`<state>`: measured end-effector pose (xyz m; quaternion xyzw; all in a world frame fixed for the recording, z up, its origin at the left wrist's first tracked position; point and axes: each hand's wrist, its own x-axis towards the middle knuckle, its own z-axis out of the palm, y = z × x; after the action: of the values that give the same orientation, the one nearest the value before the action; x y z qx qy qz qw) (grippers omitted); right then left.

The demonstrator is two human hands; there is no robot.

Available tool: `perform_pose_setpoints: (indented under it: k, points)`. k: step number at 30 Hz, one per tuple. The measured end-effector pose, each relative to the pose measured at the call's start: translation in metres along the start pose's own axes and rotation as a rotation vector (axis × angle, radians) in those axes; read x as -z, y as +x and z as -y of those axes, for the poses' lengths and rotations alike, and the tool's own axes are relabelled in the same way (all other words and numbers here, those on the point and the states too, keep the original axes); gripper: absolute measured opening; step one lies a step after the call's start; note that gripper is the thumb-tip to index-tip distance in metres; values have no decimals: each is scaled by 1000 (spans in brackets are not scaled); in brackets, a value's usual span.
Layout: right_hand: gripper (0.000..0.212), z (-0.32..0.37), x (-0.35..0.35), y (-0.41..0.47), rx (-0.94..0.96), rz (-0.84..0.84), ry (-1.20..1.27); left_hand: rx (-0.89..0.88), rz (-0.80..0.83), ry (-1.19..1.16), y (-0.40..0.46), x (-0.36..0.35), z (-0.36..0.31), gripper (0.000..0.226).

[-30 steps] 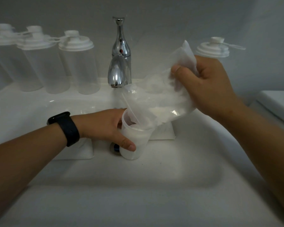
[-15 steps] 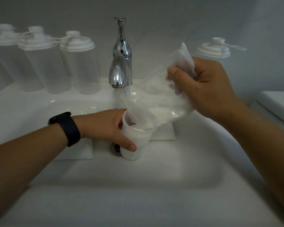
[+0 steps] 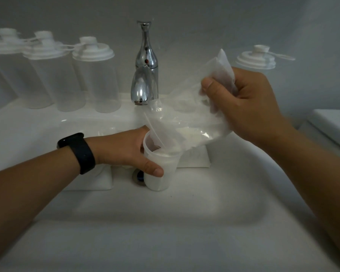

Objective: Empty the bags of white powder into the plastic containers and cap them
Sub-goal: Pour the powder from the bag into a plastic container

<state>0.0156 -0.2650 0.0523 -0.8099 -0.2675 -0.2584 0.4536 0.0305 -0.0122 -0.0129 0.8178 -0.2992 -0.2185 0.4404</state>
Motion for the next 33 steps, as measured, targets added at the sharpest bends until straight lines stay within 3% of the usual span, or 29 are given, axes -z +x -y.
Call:
perform_pose_setpoints:
  k: [5, 10, 13, 20, 26, 30, 33]
  points:
    - [23, -3, -4, 0, -1, 8, 8, -40, -114, -138, -5, 3, 0, 95]
    - [24, -11, -7, 0, -47, -13, 11, -135, -251, -347, 1, 4, 1, 56]
    - [26, -15, -7, 1, -103, -8, 16, -130, -303, -352, 4, 4, 3, 33]
    - [35, -26, -9, 3, -218, -14, -21, -101, -379, -317, 2, 8, 7, 55]
    - [35, -33, -9, 3, -337, 65, -66, -102, -377, -456, -1, 13, 8, 39]
    - [36, -35, -5, 5, -394, 120, -87, -73, -404, -441, -2, 18, 10, 52]
    - [50, -37, -3, 6, -354, 120, -120, -71, -409, -442, -2, 17, 9, 52]
